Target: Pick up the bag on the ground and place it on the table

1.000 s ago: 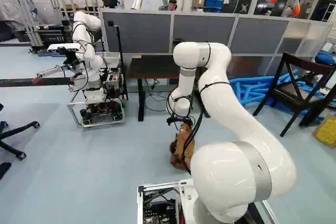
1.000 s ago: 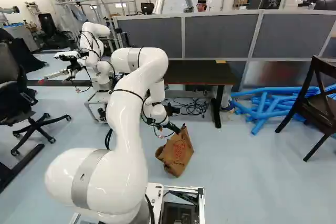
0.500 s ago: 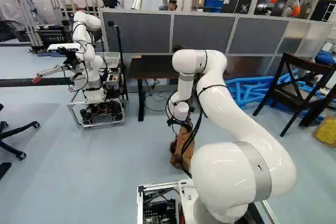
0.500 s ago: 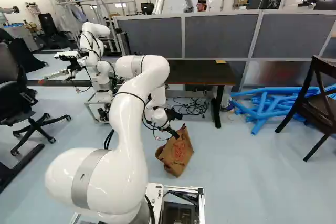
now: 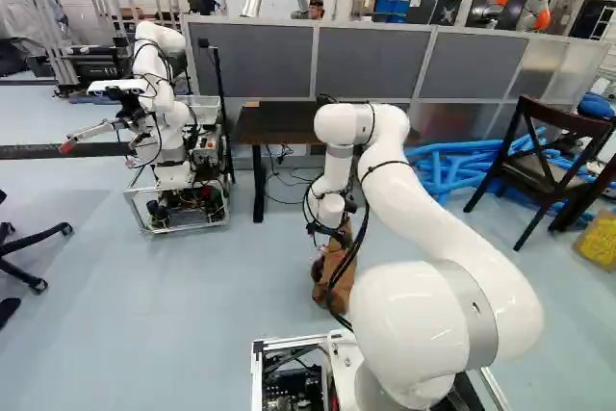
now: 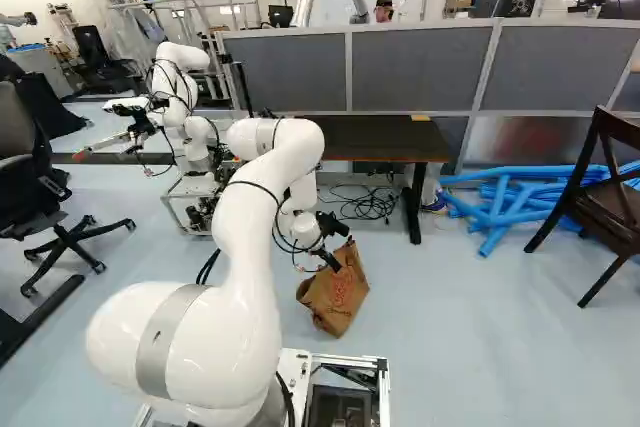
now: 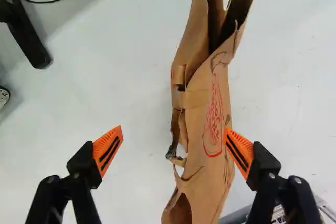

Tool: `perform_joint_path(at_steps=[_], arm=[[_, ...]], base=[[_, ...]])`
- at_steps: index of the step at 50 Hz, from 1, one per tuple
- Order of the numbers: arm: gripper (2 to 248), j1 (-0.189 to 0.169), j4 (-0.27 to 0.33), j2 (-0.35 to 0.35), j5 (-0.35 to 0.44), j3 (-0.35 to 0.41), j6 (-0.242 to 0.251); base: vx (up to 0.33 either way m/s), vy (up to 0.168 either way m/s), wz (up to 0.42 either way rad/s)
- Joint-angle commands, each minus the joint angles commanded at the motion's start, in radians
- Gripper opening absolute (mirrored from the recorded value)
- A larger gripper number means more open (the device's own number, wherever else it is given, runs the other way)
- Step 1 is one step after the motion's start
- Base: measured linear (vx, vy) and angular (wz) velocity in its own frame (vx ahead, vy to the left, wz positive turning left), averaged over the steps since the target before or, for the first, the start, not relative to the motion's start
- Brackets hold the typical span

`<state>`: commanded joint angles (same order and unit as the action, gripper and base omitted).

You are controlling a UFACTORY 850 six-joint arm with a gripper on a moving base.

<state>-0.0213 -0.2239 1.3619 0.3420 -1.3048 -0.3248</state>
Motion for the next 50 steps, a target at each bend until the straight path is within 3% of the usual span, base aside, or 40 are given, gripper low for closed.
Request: perform_joint_path(at_steps=[50], arm=[[247,0.0,0.0,0.183,-0.014,-0.169,0.0]], base=[[0.0,0.0,0.0]])
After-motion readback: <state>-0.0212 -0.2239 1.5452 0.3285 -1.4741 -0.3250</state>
